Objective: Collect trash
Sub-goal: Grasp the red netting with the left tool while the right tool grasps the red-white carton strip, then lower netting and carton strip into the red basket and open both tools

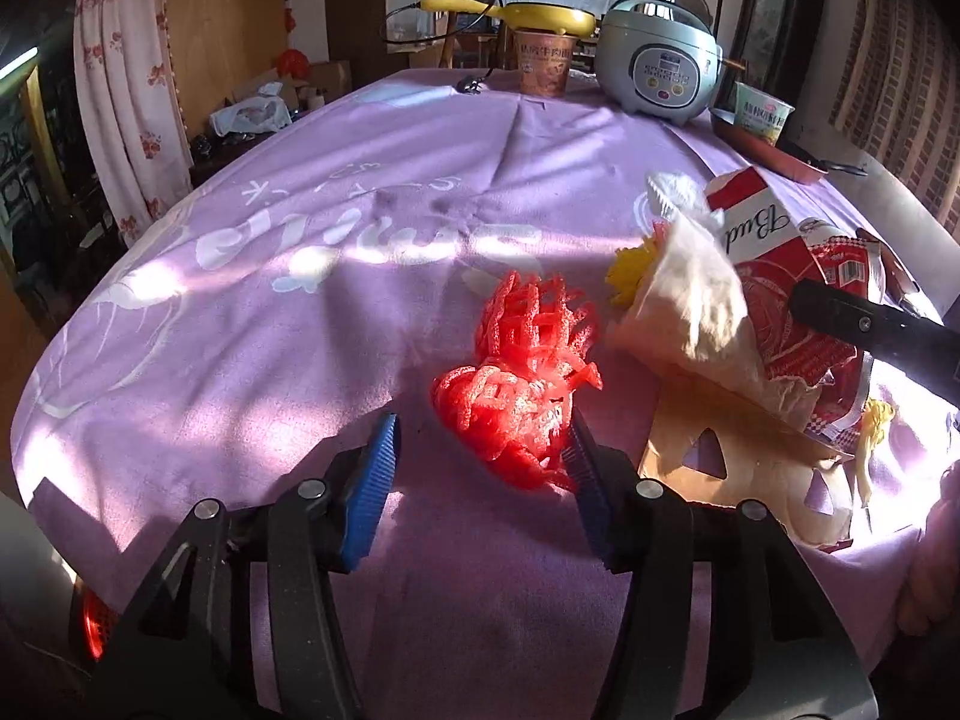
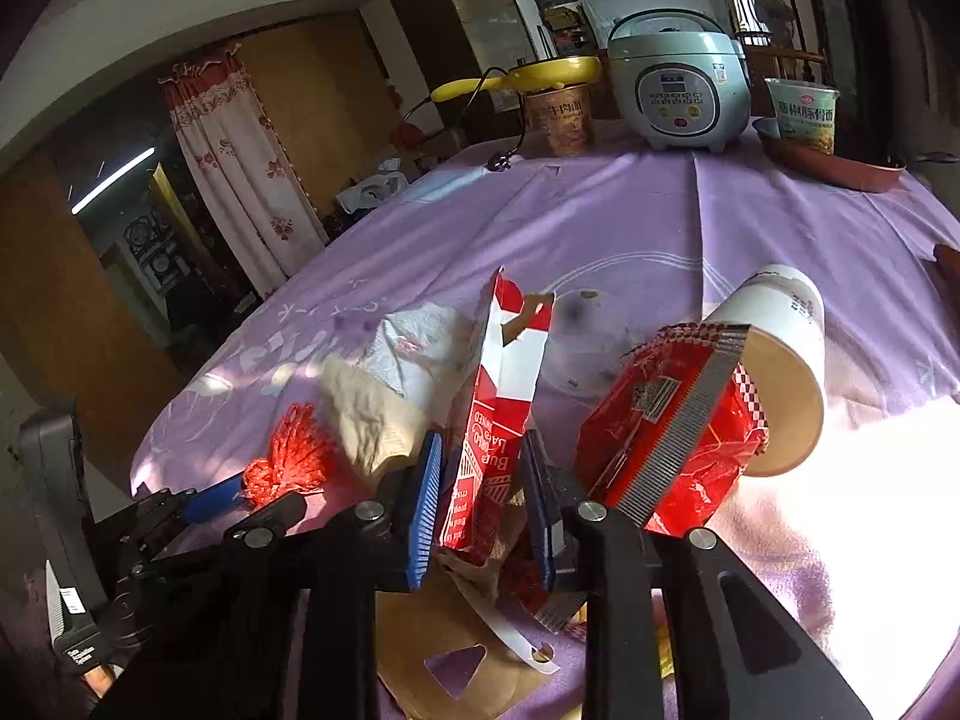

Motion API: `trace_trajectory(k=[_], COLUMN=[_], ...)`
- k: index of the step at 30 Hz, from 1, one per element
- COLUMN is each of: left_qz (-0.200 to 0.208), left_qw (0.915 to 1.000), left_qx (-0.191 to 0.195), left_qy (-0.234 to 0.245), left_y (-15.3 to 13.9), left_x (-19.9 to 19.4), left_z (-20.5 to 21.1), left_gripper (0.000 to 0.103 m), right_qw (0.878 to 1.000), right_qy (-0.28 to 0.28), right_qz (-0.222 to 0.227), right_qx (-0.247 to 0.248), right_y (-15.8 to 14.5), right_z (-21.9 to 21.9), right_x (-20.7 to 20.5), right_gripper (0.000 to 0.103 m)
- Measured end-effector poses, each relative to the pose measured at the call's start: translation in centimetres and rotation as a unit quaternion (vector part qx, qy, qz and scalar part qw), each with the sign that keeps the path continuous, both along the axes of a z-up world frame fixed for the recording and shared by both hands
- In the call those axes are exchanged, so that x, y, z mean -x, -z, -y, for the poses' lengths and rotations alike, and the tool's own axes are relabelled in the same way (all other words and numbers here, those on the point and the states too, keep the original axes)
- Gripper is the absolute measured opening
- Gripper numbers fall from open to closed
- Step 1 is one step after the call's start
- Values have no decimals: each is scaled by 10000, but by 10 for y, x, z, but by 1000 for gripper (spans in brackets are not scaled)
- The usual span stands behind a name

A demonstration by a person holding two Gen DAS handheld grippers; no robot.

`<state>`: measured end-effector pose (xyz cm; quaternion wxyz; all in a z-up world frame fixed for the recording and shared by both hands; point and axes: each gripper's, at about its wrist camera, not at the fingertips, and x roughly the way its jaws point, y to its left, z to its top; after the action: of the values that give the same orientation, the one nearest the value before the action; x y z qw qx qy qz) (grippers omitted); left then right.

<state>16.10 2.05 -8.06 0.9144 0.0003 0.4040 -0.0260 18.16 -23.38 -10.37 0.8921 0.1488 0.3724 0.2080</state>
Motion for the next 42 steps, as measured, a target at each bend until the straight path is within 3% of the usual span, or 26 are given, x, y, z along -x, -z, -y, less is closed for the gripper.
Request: trace_trajectory(k=[8, 9, 11, 13, 20, 28, 35, 42], left_qz=[170, 206, 190, 198, 586, 856, 969, 746], left_qw=[9998, 9998, 9998, 9996, 9982, 9957, 9914, 9807], left_qx=[0, -7, 46, 154, 124, 177, 35, -87], left_qy=[61, 56, 81, 85, -59, -310, -880, -1803], left_y=[-6, -6, -7, -10, -43, -69, -78, -62], left_x=[1, 1, 1, 3, 27, 59, 97, 144], left_z=[6, 7, 8, 7, -6, -27, -70, -136], left_gripper=[53, 51, 34, 32, 31, 31, 31, 31], right_qw=[9990, 9988, 9983, 9978, 9966, 9931, 9910, 9884], right_qy=[-4, -8, 11, 29, 37, -21, -266, -758], right_qz=[371, 401, 473, 536, 553, 943, 1048, 1088], right_qx=[-238, -277, -333, -384, -613, -691, -784, -735], right_y=[-9, -9, -11, -13, -19, -49, -61, -70], right_z=[7, 9, 11, 13, 19, 21, 10, -26], right_x=[13, 14, 17, 19, 26, 53, 69, 83], right_gripper=[24, 24, 24, 24, 23, 23, 23, 23])
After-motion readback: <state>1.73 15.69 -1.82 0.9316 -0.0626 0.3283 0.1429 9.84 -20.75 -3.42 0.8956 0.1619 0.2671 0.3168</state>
